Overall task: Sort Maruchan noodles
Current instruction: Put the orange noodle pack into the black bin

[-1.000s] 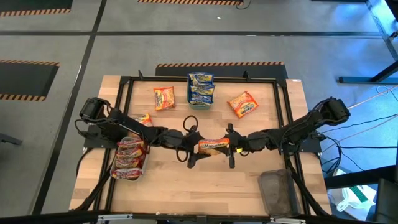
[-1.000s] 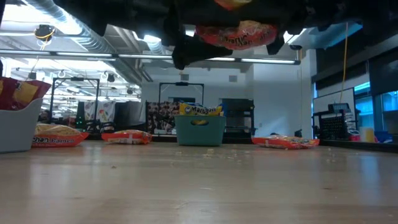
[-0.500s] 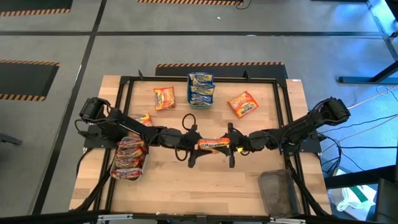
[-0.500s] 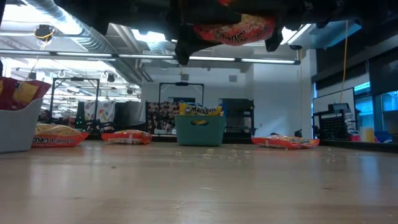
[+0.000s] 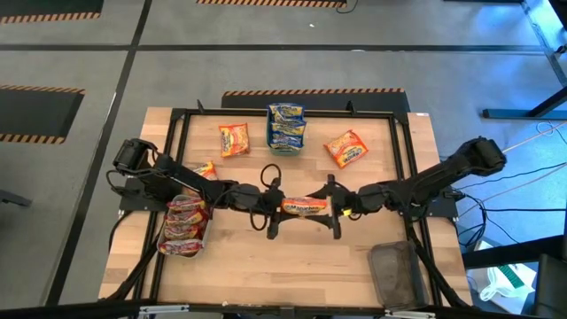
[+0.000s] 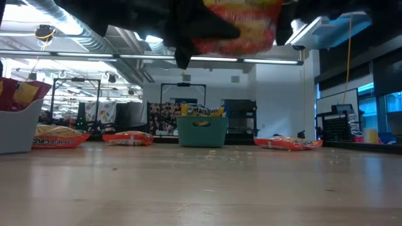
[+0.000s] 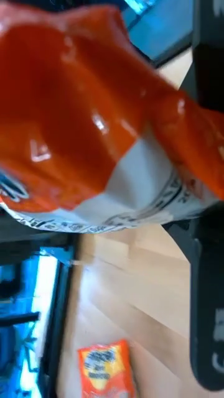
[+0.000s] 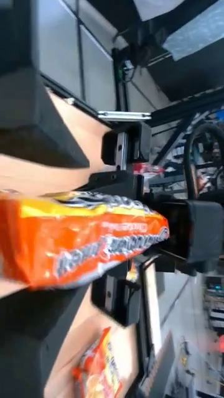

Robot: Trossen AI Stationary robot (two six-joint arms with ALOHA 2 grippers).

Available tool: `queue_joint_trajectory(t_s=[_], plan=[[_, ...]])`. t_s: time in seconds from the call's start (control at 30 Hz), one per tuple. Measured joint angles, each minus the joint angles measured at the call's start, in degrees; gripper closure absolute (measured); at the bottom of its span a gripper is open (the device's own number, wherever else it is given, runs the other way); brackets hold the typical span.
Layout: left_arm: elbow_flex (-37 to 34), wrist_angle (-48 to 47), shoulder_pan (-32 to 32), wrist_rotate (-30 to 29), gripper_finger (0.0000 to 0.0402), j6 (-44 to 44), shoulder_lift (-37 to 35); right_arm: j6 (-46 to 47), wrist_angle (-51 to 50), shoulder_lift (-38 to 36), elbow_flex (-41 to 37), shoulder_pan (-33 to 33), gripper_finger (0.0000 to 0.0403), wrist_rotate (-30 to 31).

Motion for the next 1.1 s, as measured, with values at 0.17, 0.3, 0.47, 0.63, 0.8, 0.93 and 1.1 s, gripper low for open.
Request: queue_joint_trajectory(t_s=[0.17,0.3,0.47,0.63,0.8,0.93,1.1], plan=[[0.0,-2.2,0.0,-0.5,0.0307,0.4,0.0,3.8,-15.1,-9.1,2.0,0.0,0.0070,-2.3],[0.0,-3.4,-0.1,-0.2,0.0307,1.8,0.2,4.4,-26.8,-10.8,8.7,0.0,0.0055,-0.8],[0.0,-3.4,-0.3,-0.1,0.0307,3.0,0.2,2.5,-42.0,-4.6,20.7,-0.8,0.0067,-0.3],[0.0,-3.8,-0.4,-0.3,0.0307,3.0,0.2,3.9,-57.1,4.8,33.7,-2.4,0.0081,-4.8],[0.0,-4.3,-0.6,-0.6,0.0307,3.0,0.2,4.1,-68.4,13.7,43.2,-2.4,0.0090,-6.0],[0.0,-4.4,-0.8,-1.0,0.0307,3.0,0.2,5.6,-73.5,19.2,47.8,-3.1,0.0097,-7.4],[0.0,-4.7,-1.0,-1.4,0.0307,3.2,0.2,5.9,-73.9,23.0,48.7,-4.2,0.0113,-8.5]])
